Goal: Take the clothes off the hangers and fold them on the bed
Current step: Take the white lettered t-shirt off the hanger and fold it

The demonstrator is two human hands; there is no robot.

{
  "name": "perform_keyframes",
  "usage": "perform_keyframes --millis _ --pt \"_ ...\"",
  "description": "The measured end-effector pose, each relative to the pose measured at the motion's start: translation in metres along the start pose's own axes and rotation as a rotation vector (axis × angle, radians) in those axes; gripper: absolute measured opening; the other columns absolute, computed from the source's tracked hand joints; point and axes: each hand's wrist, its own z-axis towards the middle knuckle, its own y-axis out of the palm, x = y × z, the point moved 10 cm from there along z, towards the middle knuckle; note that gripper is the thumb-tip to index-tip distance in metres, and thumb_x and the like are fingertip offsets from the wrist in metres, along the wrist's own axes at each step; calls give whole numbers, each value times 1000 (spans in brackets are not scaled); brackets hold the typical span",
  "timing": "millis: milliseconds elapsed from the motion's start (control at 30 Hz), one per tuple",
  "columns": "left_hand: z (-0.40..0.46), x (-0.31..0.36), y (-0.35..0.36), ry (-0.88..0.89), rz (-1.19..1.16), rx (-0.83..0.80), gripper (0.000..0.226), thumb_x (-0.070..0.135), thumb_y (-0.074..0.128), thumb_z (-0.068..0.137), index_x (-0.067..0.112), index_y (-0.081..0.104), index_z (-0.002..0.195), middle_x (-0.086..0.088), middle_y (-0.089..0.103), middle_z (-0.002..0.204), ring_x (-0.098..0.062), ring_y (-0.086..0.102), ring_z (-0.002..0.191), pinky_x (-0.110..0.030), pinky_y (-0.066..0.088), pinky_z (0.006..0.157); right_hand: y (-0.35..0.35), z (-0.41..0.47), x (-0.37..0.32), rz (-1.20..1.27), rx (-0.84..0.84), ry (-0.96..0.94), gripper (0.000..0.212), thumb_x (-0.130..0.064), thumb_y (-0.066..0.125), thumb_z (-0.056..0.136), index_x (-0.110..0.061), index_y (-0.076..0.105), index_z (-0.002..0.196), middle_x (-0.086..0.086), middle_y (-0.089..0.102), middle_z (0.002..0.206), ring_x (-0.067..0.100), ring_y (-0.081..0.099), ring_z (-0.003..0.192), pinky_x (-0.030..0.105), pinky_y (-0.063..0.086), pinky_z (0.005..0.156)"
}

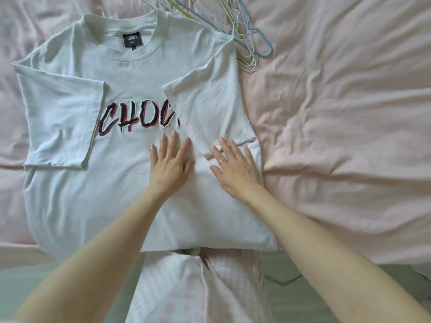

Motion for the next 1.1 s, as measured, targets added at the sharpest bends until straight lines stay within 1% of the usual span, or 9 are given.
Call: perform_keyframes --millis 100,200,300,400,500,600,767,1000,1100 --pt "-27 -6 6 32 27 2 60 47 21 93 25 21 149 -7 9 158 -33 0 145 -53 1 113 14 -28 9 23 25 30 55 -41 26 101 -26 8 151 2 -5 159 19 -6 146 40 -3 117" --pt "-49 -11 14 50 53 -3 55 41 29 99 25 15 150 -6 5 159 -32 -4 145 -52 -2 114 17 -64 34 189 168 160 54 -32 39 100 -18 22 149 6 4 159 22 1 146 35 3 117" --pt "-70 -8 19 82 41 25 56 38 31 99 25 12 151 -7 2 159 -32 -6 145 -52 -5 114 35 -106 67 651 318 469 59 -24 54 94 -11 29 146 7 28 151 22 28 138 32 25 110" --pt "-84 -7 26 126 67 31 55 36 30 100 26 12 150 -7 1 159 -32 -6 145 -54 -5 114 69 -136 87 1073 339 767 48 -25 63 87 -5 48 128 10 58 124 27 54 116 29 41 87" --pt "-114 -16 35 181 68 66 52 32 31 100 23 17 150 -7 6 158 -33 -2 145 -56 -2 114 103 -162 81 1000 221 802 31 -27 63 86 -5 60 107 14 65 109 31 60 101 32 43 78" --pt "-143 -31 41 208 39 142 50 26 37 99 19 27 147 -10 16 157 -33 6 145 -53 5 115 123 -186 82 914 212 837 20 -25 62 84 -8 58 95 16 64 101 31 59 92 31 41 70" --pt "-180 -57 51 169 -9 178 51 15 44 96 18 32 145 -10 22 155 -30 10 145 -48 7 117 144 -203 75 842 155 909 32 -28 57 88 1 58 103 20 62 110 35 57 100 29 36 70" --pt "-198 -140 35 -67 14 236 52 13 43 95 23 32 145 -10 15 157 -32 6 145 -55 5 115 157 -208 60 871 149 965 39 -29 53 91 2 55 116 22 59 117 37 56 101 33 39 74" --pt "-205 -181 31 -256 -80 269 55 15 42 96 23 27 147 -9 8 158 -32 0 146 -55 2 115 159 -213 58 919 188 1053 42 -29 56 89 0 52 119 21 57 120 38 56 103 39 44 80"
